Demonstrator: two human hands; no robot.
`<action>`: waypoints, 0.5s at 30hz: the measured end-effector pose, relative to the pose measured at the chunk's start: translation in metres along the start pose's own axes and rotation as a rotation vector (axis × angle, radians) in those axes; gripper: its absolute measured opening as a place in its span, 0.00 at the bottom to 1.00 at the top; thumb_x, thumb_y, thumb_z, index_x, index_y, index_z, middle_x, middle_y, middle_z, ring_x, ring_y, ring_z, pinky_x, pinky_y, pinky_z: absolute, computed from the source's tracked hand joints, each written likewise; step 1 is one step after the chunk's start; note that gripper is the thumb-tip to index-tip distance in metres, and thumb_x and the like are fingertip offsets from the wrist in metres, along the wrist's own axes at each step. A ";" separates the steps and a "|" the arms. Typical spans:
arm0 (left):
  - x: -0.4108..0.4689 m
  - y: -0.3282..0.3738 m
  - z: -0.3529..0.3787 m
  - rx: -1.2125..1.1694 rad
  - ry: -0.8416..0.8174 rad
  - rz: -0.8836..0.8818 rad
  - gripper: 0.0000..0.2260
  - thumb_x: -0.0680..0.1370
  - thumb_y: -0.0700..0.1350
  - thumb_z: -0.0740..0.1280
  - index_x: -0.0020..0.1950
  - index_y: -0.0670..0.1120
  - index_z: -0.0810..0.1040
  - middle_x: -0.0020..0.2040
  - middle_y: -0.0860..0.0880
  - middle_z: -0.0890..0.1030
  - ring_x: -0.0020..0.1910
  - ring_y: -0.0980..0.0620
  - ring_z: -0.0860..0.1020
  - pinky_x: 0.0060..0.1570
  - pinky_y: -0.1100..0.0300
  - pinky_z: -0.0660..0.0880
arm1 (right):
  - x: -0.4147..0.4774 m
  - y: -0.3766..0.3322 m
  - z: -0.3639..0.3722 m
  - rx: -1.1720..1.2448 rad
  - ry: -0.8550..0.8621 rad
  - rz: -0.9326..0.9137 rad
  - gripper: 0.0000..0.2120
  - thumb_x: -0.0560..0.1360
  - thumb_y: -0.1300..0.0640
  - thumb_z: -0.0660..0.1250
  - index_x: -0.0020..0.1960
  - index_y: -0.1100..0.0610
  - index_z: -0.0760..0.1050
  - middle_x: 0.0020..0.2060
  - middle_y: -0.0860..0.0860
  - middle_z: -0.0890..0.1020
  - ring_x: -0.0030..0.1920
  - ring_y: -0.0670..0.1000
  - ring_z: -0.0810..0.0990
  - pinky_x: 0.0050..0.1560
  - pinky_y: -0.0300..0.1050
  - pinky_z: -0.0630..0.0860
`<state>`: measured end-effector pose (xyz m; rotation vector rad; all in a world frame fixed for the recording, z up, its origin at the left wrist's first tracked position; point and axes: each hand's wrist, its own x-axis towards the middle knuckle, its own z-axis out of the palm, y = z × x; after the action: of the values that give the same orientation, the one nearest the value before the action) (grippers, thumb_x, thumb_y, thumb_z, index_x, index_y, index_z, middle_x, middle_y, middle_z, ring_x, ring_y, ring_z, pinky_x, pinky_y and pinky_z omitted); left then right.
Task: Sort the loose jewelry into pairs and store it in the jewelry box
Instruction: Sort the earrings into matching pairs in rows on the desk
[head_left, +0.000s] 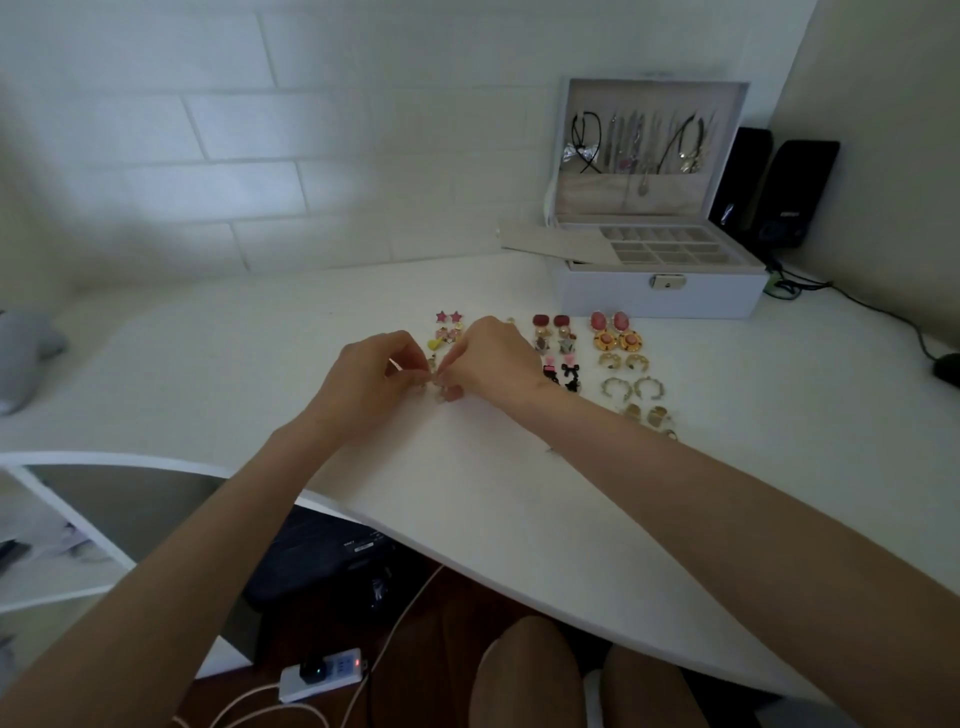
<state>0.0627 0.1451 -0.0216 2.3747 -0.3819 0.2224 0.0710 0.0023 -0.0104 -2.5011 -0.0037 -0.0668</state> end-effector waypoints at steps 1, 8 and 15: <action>-0.001 0.001 -0.001 0.008 0.015 0.010 0.01 0.74 0.40 0.69 0.44 0.45 0.78 0.43 0.50 0.80 0.39 0.51 0.77 0.38 0.68 0.70 | -0.004 0.001 -0.006 0.019 -0.009 -0.009 0.07 0.68 0.63 0.68 0.44 0.58 0.83 0.35 0.51 0.85 0.43 0.49 0.83 0.47 0.45 0.79; -0.026 0.034 0.001 0.037 0.069 0.126 0.02 0.76 0.41 0.66 0.48 0.46 0.77 0.47 0.52 0.78 0.41 0.54 0.77 0.44 0.61 0.73 | -0.051 0.015 -0.063 0.165 -0.078 -0.081 0.04 0.71 0.59 0.71 0.44 0.55 0.83 0.34 0.51 0.85 0.21 0.36 0.73 0.23 0.28 0.64; -0.069 0.090 0.039 -0.029 -0.012 0.312 0.01 0.75 0.44 0.67 0.45 0.50 0.76 0.44 0.55 0.77 0.39 0.59 0.75 0.40 0.66 0.71 | -0.103 0.055 -0.098 0.149 -0.095 -0.066 0.04 0.71 0.55 0.71 0.45 0.52 0.83 0.32 0.46 0.84 0.32 0.35 0.78 0.31 0.26 0.67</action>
<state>-0.0299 0.0693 -0.0117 2.2801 -0.7573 0.3438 -0.0359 -0.0989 0.0305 -2.3532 -0.1257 0.0240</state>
